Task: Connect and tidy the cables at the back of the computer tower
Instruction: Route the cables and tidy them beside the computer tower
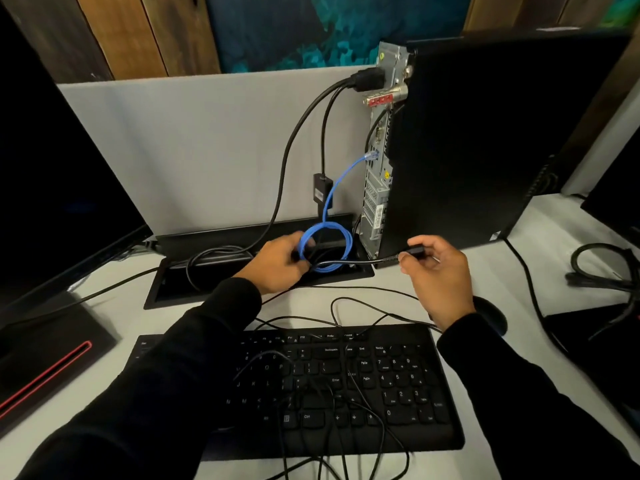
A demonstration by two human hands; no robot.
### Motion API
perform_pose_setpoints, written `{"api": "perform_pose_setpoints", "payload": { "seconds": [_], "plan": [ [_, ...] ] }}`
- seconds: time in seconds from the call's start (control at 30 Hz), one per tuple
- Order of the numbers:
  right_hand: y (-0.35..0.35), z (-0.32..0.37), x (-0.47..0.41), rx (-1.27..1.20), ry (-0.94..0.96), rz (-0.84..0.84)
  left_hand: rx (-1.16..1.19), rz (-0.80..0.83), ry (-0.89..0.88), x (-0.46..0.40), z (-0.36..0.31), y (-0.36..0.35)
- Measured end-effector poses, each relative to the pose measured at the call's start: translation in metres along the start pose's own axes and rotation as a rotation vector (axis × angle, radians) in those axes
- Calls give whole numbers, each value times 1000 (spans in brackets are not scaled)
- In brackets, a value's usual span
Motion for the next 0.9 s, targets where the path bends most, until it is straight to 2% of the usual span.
{"api": "perform_pose_setpoints", "payload": {
  "seconds": [0.1,0.2,0.27,0.33,0.47,0.6,0.73,0.9],
  "plan": [
    [-3,-3,-1,45,18,25,114,-168,-64,3,-12,11],
    [-3,-8,-4,126,36,22,-16,-314,-202,11,-37,13],
    [-3,-9,-5,196,60,27,-106,-438,-219,16,-38,14],
    [-5,-8,-4,267,85,40,-106,-478,-193,18,-32,10],
    [-12,-6,-2,313,117,97,-91,-400,-45,17,-23,2],
    [-13,-5,-1,304,137,120,72,-306,152,12,-7,1],
    [-20,0,0,297,169,164,236,-230,207,6,4,3],
    [-26,1,1,301,181,212,213,-145,231,-6,6,4]
  ]
}}
Point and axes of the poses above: each hand's wrist, its own x-axis away from the middle knuckle, its own y-axis out of the back of the hand, z = x × y, the point moved 8 cm from there along -x, towards the middle knuckle, and after that the axes turned 4 degrees about x, right-handed, at the moved point
